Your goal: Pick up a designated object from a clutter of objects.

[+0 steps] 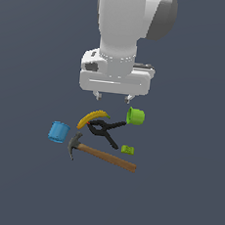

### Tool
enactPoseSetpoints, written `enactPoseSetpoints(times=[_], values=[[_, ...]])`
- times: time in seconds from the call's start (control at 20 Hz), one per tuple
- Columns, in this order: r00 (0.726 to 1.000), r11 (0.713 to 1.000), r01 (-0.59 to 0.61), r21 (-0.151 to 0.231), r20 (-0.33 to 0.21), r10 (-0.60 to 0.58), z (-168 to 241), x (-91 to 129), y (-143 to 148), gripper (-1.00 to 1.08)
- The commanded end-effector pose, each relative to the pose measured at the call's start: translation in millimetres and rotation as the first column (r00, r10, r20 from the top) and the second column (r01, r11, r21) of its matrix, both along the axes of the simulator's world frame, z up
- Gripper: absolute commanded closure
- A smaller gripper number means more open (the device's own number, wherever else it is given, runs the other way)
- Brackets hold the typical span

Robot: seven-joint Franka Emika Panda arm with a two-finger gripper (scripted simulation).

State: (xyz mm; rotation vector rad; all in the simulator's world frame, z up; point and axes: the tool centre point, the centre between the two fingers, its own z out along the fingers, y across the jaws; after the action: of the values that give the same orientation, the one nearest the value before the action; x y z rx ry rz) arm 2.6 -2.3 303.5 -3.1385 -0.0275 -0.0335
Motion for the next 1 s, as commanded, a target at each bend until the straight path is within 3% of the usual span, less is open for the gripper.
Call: enactPoseSetpoints(times=[0.0,0.55,0.95], values=[[1.0,1.0,0.0,0.0,0.0,0.0,0.0,0.0,0.0,-0.2],[1.0,1.0,0.027,0.013,-0.001,-0.027,2.9,-0.8,-12.8,-0.2],[0.993,0.992,0.102,0.075,-0.069,-0.097,-23.1,-13.1,-9.8,-0.2]])
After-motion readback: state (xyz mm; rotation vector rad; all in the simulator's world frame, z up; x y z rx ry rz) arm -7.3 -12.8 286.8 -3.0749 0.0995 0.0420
